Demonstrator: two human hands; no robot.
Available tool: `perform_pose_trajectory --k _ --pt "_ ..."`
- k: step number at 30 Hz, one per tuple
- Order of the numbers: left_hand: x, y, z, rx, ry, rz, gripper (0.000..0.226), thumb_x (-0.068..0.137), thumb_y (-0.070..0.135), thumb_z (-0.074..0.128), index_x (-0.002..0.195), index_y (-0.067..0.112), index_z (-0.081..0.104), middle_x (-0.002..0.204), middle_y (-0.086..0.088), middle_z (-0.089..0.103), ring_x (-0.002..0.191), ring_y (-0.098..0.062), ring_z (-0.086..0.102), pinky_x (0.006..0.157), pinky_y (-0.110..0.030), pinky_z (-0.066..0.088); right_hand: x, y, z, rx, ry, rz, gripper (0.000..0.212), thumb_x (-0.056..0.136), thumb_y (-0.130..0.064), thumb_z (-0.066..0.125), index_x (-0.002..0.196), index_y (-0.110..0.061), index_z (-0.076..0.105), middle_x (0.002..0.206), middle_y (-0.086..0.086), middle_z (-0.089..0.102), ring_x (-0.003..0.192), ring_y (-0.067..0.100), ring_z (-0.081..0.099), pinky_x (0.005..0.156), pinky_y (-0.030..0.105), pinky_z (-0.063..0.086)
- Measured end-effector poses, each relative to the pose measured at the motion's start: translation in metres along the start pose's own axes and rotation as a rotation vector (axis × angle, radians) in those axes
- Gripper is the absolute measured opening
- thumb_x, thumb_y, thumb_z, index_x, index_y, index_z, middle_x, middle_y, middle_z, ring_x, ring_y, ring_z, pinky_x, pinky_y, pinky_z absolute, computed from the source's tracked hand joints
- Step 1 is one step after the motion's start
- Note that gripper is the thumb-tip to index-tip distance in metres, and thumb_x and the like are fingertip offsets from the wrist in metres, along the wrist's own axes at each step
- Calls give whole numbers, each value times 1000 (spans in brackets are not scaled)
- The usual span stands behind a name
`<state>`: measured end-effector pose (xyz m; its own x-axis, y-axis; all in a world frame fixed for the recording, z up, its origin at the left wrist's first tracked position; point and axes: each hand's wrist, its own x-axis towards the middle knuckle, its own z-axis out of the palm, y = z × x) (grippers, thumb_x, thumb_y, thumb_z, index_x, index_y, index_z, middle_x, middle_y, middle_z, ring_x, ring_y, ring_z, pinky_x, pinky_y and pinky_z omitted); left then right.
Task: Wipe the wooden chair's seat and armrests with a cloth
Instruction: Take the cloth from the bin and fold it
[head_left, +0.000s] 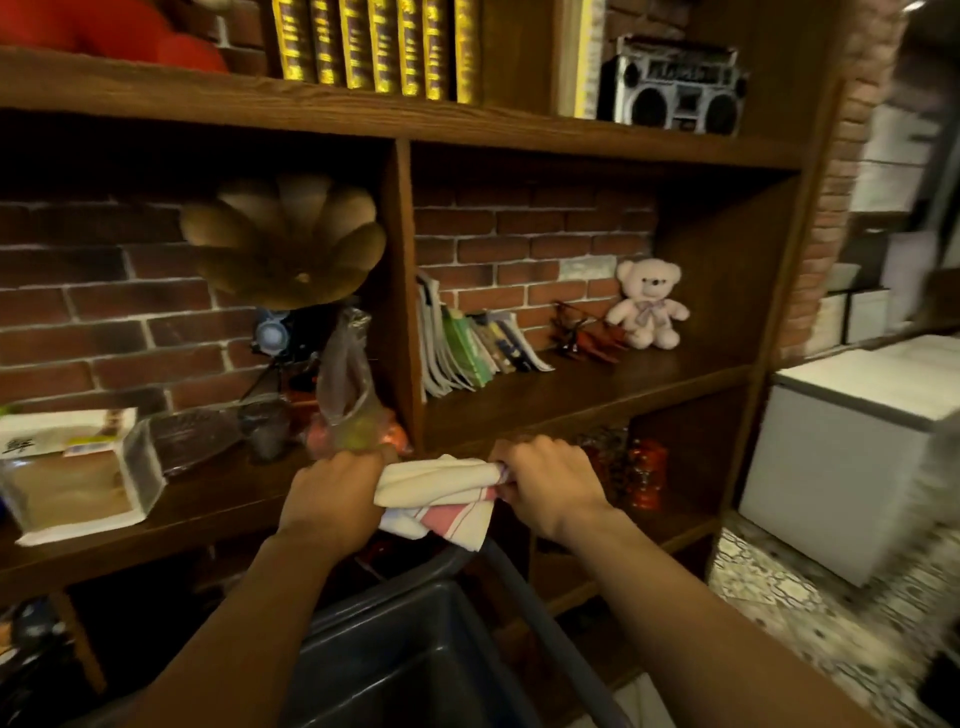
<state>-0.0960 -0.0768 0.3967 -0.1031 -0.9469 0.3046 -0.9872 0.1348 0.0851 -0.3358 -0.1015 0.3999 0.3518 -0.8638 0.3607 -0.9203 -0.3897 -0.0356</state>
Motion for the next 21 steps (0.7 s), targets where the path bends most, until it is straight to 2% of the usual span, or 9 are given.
perform_pose_trajectory --k 2,5,8,11,14,18,21 --pt "13 26 10 -34 -10 76 43 79 59 69 110 34 55 112 0 68 102 -29 65 73 -36 44 -13 26 1 -14 -5 72 22 92 -30 61 114 -29 58 109 6 66 102 34 61 75 43 44" --pt "31 73 27 -104 -24 209 47 71 61 73 106 33 57 108 3 69 101 -28 66 71 -36 43 -41 68 2 -34 -7 183 25 92 -29 64 117 -31 59 110 4 67 102 31 62 79 44 50" --pt "47 128 45 -132 -55 285 47 70 57 78 103 33 57 106 7 70 99 -26 67 74 -37 49 -73 115 3 -73 5 282 26 91 -29 66 117 -32 60 109 1 68 100 29 64 75 40 48" --pt "60 188 68 -108 -70 372 32 79 38 74 104 34 55 105 4 70 99 -27 66 70 -37 46 -108 162 -1 -136 -1 361 28 90 -31 68 117 -33 61 108 1 68 99 29 65 69 37 42" --pt "70 252 86 -105 -51 452 28 85 26 69 106 34 53 106 5 68 99 -25 66 72 -37 45 -147 212 -12 -166 18 443 28 90 -32 68 116 -32 61 109 2 68 100 31 65 69 38 44" --pt "78 346 100 -134 -63 574 33 85 28 72 111 35 53 110 6 67 102 -23 65 75 -39 47 -199 275 -37 -192 24 566 28 91 -29 66 118 -31 61 109 2 69 100 32 65 74 42 51" --pt "80 419 105 -185 -70 691 30 84 38 74 105 35 52 105 6 67 98 -24 66 72 -38 49 -241 323 -57 -224 24 661 25 91 -27 65 116 -30 62 108 3 69 98 32 66 73 42 52"
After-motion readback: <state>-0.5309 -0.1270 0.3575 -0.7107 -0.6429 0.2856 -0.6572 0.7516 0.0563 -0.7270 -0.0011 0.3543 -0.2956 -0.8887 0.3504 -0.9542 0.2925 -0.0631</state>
